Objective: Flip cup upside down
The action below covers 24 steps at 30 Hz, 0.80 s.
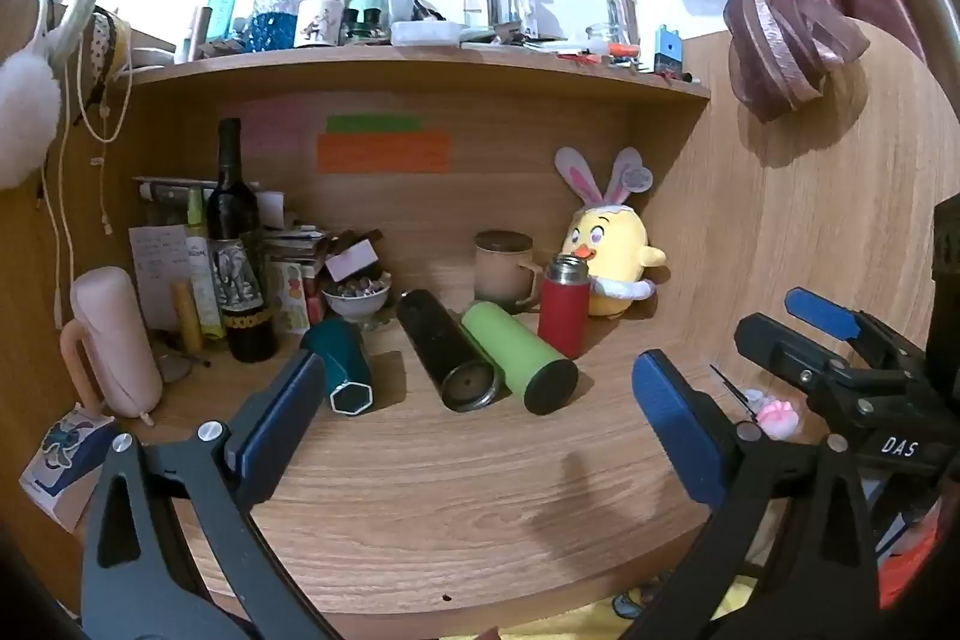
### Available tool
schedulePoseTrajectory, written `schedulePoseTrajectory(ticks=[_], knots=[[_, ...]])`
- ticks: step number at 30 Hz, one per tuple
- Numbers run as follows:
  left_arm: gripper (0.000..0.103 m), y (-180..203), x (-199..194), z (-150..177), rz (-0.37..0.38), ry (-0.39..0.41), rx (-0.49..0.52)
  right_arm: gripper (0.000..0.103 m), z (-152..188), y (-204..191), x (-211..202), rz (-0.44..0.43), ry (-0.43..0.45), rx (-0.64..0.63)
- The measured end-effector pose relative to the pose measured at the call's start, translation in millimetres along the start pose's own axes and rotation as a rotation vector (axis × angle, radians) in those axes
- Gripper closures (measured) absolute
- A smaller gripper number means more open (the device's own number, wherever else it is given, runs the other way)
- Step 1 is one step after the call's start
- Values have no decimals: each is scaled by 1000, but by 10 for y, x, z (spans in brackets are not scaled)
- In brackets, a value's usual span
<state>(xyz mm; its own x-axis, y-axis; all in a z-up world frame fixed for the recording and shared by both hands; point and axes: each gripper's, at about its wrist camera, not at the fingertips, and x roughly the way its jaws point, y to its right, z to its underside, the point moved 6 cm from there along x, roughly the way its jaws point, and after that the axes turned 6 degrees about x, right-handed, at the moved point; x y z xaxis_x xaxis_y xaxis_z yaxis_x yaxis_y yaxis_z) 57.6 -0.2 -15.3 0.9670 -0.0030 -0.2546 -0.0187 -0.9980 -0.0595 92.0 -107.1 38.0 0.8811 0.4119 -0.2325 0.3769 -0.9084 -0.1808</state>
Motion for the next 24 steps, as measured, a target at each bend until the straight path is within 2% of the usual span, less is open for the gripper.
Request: schedulePoseTrajectory(ticks=[1,24], knots=[[0,-4,11,16,-2,-31,-9,0,-5,-2,1,0,2,1],[0,30,28,43,-5,-18,1,0,18,-37,34,2,-4,-11]])
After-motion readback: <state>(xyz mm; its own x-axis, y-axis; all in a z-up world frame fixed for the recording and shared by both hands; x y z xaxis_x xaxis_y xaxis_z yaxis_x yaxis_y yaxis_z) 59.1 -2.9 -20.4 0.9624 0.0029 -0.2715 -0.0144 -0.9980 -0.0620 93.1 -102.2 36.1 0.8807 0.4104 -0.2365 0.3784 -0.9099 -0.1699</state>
